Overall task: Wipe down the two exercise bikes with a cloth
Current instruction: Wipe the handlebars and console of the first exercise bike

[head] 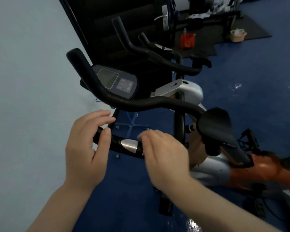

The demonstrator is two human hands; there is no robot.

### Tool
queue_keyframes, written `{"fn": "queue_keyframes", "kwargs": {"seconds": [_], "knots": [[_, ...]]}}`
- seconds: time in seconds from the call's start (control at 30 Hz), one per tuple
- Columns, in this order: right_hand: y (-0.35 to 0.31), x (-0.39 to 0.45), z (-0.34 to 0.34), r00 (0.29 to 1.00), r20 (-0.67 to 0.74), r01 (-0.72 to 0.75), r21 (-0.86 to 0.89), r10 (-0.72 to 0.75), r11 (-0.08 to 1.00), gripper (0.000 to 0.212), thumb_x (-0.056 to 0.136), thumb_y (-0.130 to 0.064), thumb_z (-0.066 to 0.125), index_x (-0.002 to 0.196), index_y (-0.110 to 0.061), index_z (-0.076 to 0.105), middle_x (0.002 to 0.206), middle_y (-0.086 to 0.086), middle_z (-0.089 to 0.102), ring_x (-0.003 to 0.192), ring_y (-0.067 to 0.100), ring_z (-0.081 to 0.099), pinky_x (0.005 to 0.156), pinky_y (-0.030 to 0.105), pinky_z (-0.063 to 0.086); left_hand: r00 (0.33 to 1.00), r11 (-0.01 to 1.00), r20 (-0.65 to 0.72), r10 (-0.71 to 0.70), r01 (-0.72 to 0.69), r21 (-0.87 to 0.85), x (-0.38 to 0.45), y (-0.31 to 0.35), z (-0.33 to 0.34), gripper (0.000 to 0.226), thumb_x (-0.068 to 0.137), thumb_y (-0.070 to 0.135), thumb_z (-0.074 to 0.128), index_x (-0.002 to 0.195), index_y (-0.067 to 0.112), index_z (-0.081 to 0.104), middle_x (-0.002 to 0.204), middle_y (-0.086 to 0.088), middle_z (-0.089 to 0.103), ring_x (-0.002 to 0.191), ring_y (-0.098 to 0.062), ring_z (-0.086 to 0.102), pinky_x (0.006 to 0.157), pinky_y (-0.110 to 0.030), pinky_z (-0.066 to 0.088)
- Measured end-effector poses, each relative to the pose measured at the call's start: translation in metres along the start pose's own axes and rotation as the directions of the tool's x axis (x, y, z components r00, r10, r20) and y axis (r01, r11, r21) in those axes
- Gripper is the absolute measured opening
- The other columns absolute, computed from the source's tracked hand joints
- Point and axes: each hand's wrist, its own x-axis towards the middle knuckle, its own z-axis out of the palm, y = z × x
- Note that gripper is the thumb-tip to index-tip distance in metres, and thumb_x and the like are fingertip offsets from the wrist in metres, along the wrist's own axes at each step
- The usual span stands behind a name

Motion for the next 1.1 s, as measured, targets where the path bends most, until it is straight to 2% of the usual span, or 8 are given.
{"fn": "queue_keyframes", "kwargs": {"seconds": [0.13,0.27,0.37,0.5,0.6,0.7,0.93,1.1], "knots": [[-0.032,0.013,0.023,0.997,-0.034,0.063,-0.056,-0.065,0.996,0.018,0.095,-0.024,0.043,0.094,-0.022,0.060,0.086,-0.006,0.063,0.074,0.017,0.058,0.051,0.031,0.041,0.998,1.000,-0.059,-0.019,0.018,-0.013,0.002,0.004,0.007,0.025,0.093,0.013,0.044,0.105,0.012,0.066,0.108,0.008,0.061,0.105,-0.004,0.053,0.092,-0.017,0.039],[0.009,-0.010,0.003,0.990,-0.083,0.108,-0.117,-0.118,0.987,0.026,0.095,-0.026,0.041,0.101,-0.020,0.066,0.093,-0.006,0.066,0.077,0.014,0.062,0.064,0.025,0.052,0.997,0.999,-0.076,0.003,-0.006,-0.040,0.001,0.003,0.007,0.024,0.092,0.010,0.045,0.105,0.018,0.064,0.105,0.017,0.058,0.104,0.000,0.052,0.088,-0.017,0.040],[-0.019,0.008,0.020,0.993,-0.079,0.078,-0.101,-0.086,0.992,0.022,0.092,-0.024,0.044,0.095,-0.019,0.065,0.089,-0.003,0.065,0.076,0.017,0.061,0.057,0.028,0.050,0.996,1.000,-0.086,-0.010,0.010,-0.004,0.002,0.003,0.010,0.024,0.092,0.010,0.045,0.103,0.016,0.066,0.101,0.015,0.059,0.101,0.000,0.052,0.087,-0.019,0.040],[-0.014,0.003,0.021,0.975,-0.036,0.216,-0.077,-0.219,0.973,0.030,0.093,-0.027,0.038,0.112,-0.019,0.060,0.107,-0.005,0.064,0.091,0.016,0.063,0.066,0.028,0.056,0.995,0.999,-0.096,-0.029,0.026,-0.034,0.001,0.002,0.009,0.024,0.092,0.010,0.044,0.103,0.018,0.065,0.103,0.016,0.059,0.102,-0.001,0.053,0.088,-0.020,0.042],[0.023,-0.013,0.008,0.963,-0.162,0.210,-0.056,-0.216,0.976,0.031,0.094,-0.023,0.041,0.113,-0.017,0.065,0.107,-0.005,0.067,0.091,0.012,0.065,0.077,0.019,0.048,0.996,0.996,-0.088,0.011,-0.018,-0.083,0.001,-0.001,0.004,0.025,0.093,0.007,0.043,0.105,0.016,0.063,0.110,0.013,0.061,0.109,-0.004,0.057,0.093,-0.020,0.042],[-0.009,0.001,0.027,0.963,-0.216,0.165,-0.013,-0.163,0.986,0.026,0.092,-0.020,0.045,0.106,-0.018,0.067,0.100,-0.005,0.069,0.085,0.015,0.066,0.067,0.025,0.053,0.995,0.989,-0.092,-0.041,0.027,-0.144,0.002,-0.002,0.000,0.025,0.095,0.006,0.042,0.106,0.014,0.063,0.110,0.005,0.065,0.110,-0.007,0.061,0.092,-0.015,0.044],[-0.003,-0.010,0.036,0.914,-0.184,0.356,-0.064,-0.362,0.932,0.037,0.100,-0.022,0.044,0.133,-0.011,0.054,0.134,0.003,0.056,0.126,0.017,0.050,0.103,0.031,0.043,0.995,0.976,-0.057,-0.084,0.070,-0.206,0.000,0.000,-0.005,0.023,0.095,0.012,0.044,0.110,0.015,0.061,0.115,0.005,0.064,0.113,-0.008,0.060,0.093,-0.014,0.043],[0.052,-0.019,0.008,0.973,-0.141,0.199,0.122,-0.182,0.972,0.039,0.096,-0.025,0.044,0.133,-0.017,0.052,0.133,-0.007,0.055,0.126,0.006,0.047,0.107,0.036,0.035,0.992,0.975,-0.062,-0.105,0.091,-0.203,-0.003,0.002,0.002,0.023,0.093,0.008,0.046,0.108,0.013,0.062,0.112,-0.004,0.065,0.114,-0.012,0.059,0.094,-0.014,0.040]]}}
